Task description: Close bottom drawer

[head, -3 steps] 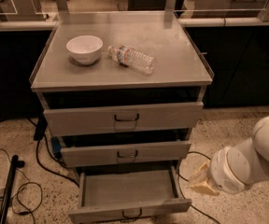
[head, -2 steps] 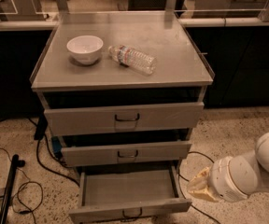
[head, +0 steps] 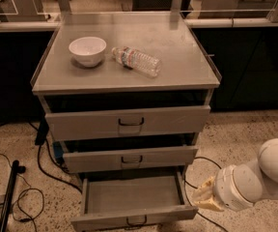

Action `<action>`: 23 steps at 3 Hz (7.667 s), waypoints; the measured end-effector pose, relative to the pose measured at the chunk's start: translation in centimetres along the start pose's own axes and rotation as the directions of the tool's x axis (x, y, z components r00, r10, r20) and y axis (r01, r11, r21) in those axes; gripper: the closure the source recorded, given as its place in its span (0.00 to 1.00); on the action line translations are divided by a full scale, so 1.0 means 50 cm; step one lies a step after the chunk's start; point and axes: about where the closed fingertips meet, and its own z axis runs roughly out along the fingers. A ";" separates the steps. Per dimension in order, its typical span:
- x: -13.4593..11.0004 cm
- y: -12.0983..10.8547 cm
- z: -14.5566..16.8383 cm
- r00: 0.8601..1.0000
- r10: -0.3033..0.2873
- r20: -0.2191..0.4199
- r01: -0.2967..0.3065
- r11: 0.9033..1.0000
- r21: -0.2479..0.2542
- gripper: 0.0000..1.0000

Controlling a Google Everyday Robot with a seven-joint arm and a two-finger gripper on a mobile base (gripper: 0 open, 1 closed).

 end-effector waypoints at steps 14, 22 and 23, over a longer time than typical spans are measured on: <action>0.287 -0.093 0.782 0.991 0.044 0.127 -0.029 0.993 -0.114 1.00; 0.274 -0.176 0.929 0.995 -0.004 0.098 0.015 0.994 -0.113 0.41; 0.264 -0.259 0.954 0.996 -0.007 0.087 0.013 0.998 -0.068 0.65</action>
Offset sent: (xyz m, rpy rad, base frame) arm 0.0081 0.0244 -0.0995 0.0144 0.1208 -0.0402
